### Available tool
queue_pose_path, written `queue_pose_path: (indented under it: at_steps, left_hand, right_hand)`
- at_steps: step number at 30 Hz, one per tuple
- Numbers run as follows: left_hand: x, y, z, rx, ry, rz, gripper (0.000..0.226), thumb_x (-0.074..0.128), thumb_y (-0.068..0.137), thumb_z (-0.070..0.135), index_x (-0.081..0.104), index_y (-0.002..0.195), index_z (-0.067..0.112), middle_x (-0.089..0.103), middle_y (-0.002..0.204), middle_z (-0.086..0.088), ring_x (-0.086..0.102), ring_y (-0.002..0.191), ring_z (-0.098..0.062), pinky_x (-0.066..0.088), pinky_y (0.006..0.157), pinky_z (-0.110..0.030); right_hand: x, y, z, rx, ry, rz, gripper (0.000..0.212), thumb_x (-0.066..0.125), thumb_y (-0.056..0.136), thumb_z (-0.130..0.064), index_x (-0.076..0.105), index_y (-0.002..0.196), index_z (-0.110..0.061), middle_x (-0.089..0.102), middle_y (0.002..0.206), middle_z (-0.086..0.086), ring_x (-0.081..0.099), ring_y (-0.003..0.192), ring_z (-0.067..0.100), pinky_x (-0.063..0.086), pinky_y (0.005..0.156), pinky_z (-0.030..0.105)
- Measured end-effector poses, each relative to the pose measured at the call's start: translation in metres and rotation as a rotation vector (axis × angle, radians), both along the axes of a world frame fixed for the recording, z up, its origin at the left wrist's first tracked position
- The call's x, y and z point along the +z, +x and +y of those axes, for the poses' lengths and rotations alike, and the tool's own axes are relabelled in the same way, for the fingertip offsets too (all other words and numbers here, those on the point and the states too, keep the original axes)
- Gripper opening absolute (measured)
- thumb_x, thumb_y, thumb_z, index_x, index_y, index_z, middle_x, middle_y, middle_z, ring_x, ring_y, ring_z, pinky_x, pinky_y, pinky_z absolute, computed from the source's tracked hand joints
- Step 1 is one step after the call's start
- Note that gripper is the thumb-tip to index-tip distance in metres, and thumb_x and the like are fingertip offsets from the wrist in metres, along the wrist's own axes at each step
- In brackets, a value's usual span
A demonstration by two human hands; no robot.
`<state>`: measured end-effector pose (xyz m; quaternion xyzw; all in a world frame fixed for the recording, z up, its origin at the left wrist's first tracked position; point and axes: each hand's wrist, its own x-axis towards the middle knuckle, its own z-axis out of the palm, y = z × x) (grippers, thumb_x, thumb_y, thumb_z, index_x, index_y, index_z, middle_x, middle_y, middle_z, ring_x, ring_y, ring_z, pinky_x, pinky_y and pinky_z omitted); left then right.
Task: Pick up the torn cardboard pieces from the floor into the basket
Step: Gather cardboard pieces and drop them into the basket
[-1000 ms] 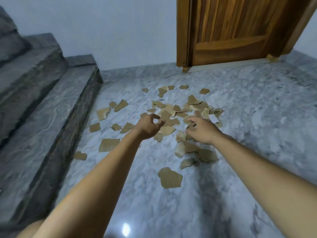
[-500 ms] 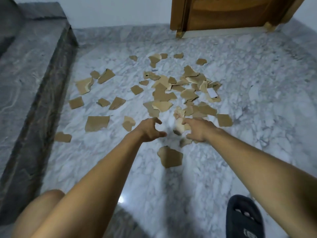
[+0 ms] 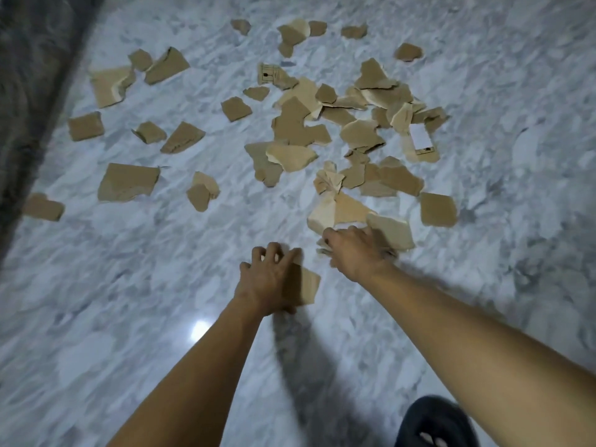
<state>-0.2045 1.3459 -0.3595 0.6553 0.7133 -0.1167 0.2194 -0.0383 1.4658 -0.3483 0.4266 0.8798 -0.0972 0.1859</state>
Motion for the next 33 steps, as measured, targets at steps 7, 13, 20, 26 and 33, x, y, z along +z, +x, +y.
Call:
queue_pose_path:
  at_steps: [7,13,20,26,33]
  left_hand:
    - [-0.004,-0.012,0.015,0.165,-0.17,-0.143,0.096,0.084,0.061,0.057,0.038,0.135,0.016,0.044,0.129,-0.011,0.051,0.111,-0.031,0.05,0.093,-0.044]
    - [0.001,-0.007,0.016,0.181,-0.197,-0.115,0.097,0.083,0.061,0.06,0.039,0.134,0.013,0.043,0.131,-0.012,0.05,0.113,-0.031,0.05,0.092,-0.04]
    - [-0.003,-0.006,0.014,0.181,-0.195,-0.119,0.096,0.084,0.06,0.058,0.039,0.133,0.014,0.04,0.131,-0.012,0.046,0.114,-0.03,0.049,0.092,-0.039]
    - [0.0,-0.004,0.016,0.205,-0.21,-0.129,0.095,0.085,0.058,0.056,0.041,0.132,0.015,0.04,0.128,-0.011,0.046,0.114,-0.03,0.05,0.092,-0.039]
    - [0.011,-0.004,0.022,0.187,-0.232,-0.218,0.061,0.081,0.071,0.039,0.054,0.125,0.025,0.057,0.121,-0.004,0.059,0.11,-0.026,0.053,0.091,-0.036]
  right_hand:
    - [0.025,0.026,0.039,-0.539,-0.202,0.445,0.035,0.07,0.089,-0.044,0.066,0.076,-0.012,0.069,0.074,-0.003,0.065,0.068,0.019,0.046,0.051,0.029]
    - [0.038,0.057,0.038,-0.581,-0.328,0.331,0.055,0.092,0.065,-0.025,0.04,0.051,-0.016,0.037,0.054,-0.007,0.04,0.05,0.012,0.035,0.05,0.025]
    - [0.003,0.051,0.004,-0.591,-0.251,0.363,0.048,0.095,0.063,-0.022,0.062,0.098,-0.015,0.061,0.091,-0.002,0.059,0.088,0.019,0.05,0.068,0.029]
    - [-0.011,0.052,-0.001,-0.639,-0.235,0.371,0.043,0.087,0.072,-0.016,0.046,0.058,-0.022,0.057,0.063,-0.006,0.057,0.069,0.022,0.043,0.054,0.026]
    - [0.005,0.056,0.006,-0.629,-0.369,0.29,0.058,0.092,0.068,-0.036,0.039,0.051,-0.018,0.044,0.05,-0.003,0.047,0.053,0.017,0.039,0.055,0.026]
